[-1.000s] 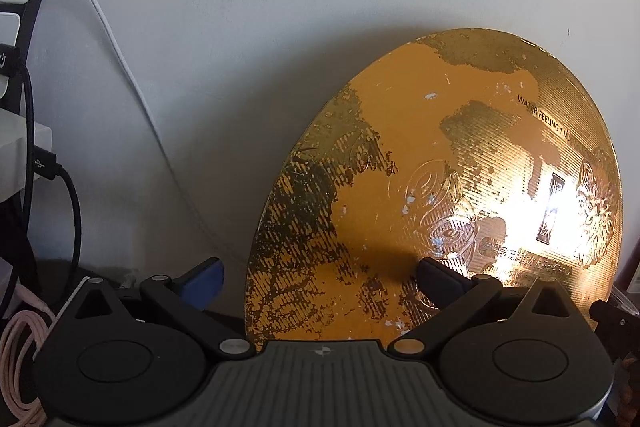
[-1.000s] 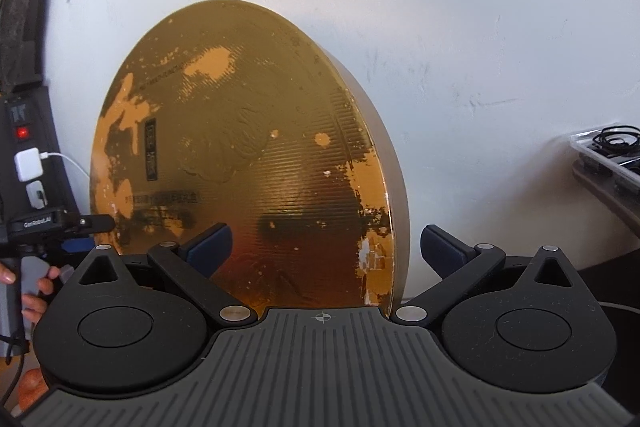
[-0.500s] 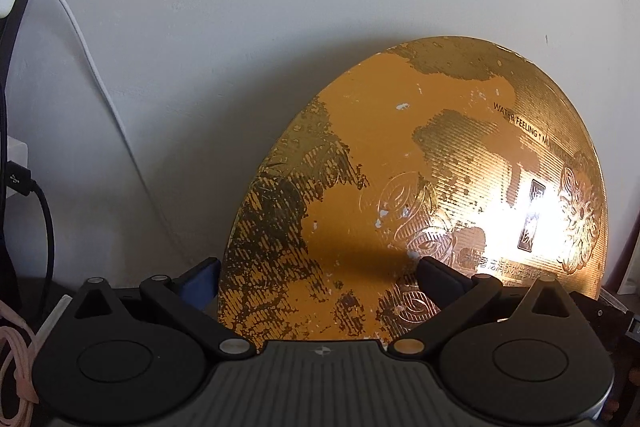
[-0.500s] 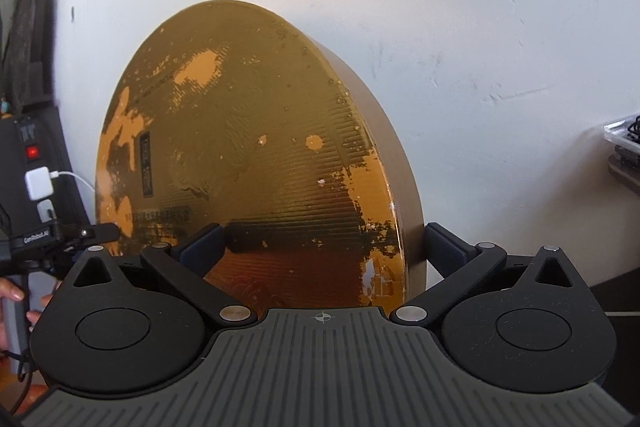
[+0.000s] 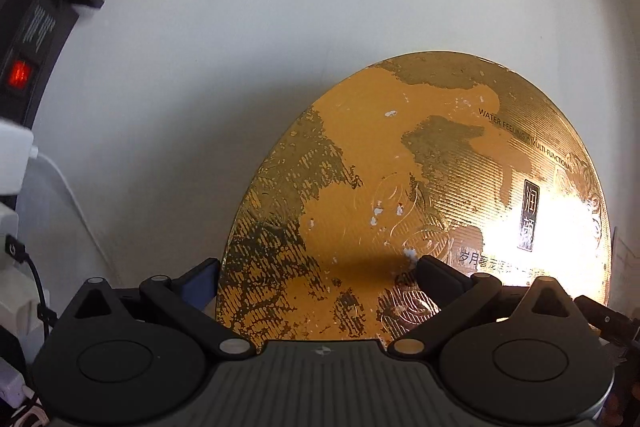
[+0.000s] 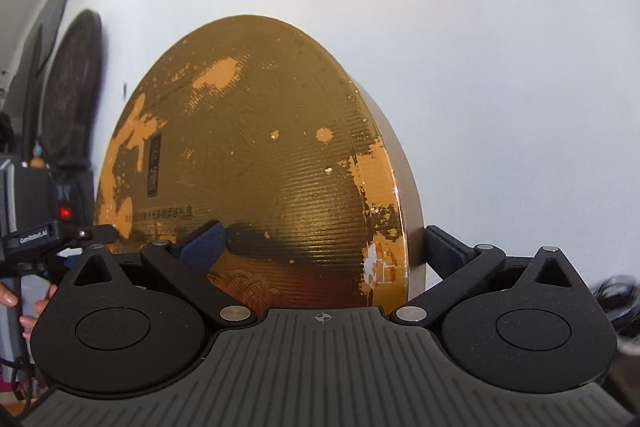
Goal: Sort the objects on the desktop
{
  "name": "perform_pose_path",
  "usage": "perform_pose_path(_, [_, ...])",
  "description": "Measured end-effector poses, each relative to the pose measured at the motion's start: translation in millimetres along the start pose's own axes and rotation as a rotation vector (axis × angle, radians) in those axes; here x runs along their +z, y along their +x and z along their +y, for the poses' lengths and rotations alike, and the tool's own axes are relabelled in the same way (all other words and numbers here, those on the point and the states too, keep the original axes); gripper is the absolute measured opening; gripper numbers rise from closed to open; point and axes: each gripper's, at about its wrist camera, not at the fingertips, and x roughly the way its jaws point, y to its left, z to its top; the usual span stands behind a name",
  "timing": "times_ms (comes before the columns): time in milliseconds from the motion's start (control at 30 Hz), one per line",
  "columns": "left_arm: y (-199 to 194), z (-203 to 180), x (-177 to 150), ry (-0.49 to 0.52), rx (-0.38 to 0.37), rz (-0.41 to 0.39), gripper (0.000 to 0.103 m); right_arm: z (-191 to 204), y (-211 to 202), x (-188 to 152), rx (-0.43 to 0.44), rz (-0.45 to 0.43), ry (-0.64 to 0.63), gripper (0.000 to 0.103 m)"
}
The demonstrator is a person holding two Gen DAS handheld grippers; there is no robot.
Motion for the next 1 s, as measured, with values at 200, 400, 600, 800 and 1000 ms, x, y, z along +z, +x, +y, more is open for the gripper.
perform_pose_path(200, [-46.1, -29.2, 20.8, -0.013, -0.019, 0.06, 0.102, 26.9, -59.7, 39.5, -0.043, 0.04, 0.004, 0.103])
perform_pose_path(400, [-114.6, -42.3, 23.5, -0.061, -0.033, 0.172, 0.102, 52.3, -139.2, 49.3, -0.114, 0.143, 0.023, 0.103])
perform_pose_path(600, [-188.0, -68.8, 0.2, -0.096, -0.036, 0.309, 0.102, 73.4, -217.2, 35.6, -0.191, 0.249, 0.065, 0.103])
perform_pose_path(800, [-218.0, -71.8, -17.8, -0.126, -0.014, 0.457, 0.102, 88.7, -278.1, 26.1, -0.262, 0.334, 0.099, 0.103])
perform_pose_path(1000, [-238.8, -82.8, 4.4, -0.087, -0.012, 0.415, 0.101, 101.4, -322.0, 36.8, -0.265, 0.343, 0.149, 0.103])
